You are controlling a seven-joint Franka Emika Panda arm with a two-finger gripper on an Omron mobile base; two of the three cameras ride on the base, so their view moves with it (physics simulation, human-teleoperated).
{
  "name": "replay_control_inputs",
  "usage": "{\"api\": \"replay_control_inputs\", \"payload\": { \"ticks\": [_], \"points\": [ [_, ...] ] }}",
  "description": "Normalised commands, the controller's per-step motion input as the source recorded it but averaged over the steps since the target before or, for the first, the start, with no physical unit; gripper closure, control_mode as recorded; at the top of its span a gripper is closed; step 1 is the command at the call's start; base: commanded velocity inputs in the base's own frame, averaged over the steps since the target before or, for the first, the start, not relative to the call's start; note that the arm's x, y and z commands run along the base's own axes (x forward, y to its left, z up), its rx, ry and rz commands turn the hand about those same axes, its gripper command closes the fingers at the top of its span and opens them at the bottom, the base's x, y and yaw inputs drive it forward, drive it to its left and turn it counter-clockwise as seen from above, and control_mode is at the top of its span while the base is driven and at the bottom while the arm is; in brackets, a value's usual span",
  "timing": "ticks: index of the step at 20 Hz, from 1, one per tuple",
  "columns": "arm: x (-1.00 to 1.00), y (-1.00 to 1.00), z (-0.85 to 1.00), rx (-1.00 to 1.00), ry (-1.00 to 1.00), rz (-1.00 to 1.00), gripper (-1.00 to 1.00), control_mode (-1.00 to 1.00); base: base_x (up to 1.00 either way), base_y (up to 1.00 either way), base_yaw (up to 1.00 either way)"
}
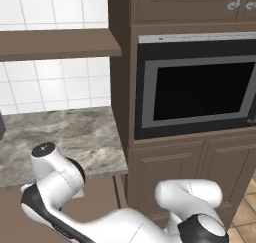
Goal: Take the pizza cutter from the drawer on the left and place it on the dining counter for cutting.
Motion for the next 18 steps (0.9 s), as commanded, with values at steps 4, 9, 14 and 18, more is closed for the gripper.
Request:
{"api": "replay_control_inputs", "payload": {
  "ticks": [4, 9, 14, 18],
  "points": [
    [-0.1, -0.44, 0.59, 0.0, -0.01, 0.0, 1.0, -1.0, 0.0, 0.0, 0.0],
    [-0.09, -0.66, 0.35, 0.0, -0.04, 0.0, 1.0, -1.0, 0.0, 0.0, 0.0],
    [-0.02, -0.69, 0.42, 0.01, -0.03, 0.0, 1.0, -1.0, 0.0, 0.0, 0.0],
    [-0.13, -0.73, 0.41, 0.0, -0.03, 0.0, 1.0, -1.0, 0.0, 0.0, 0.0]
  ]
}}
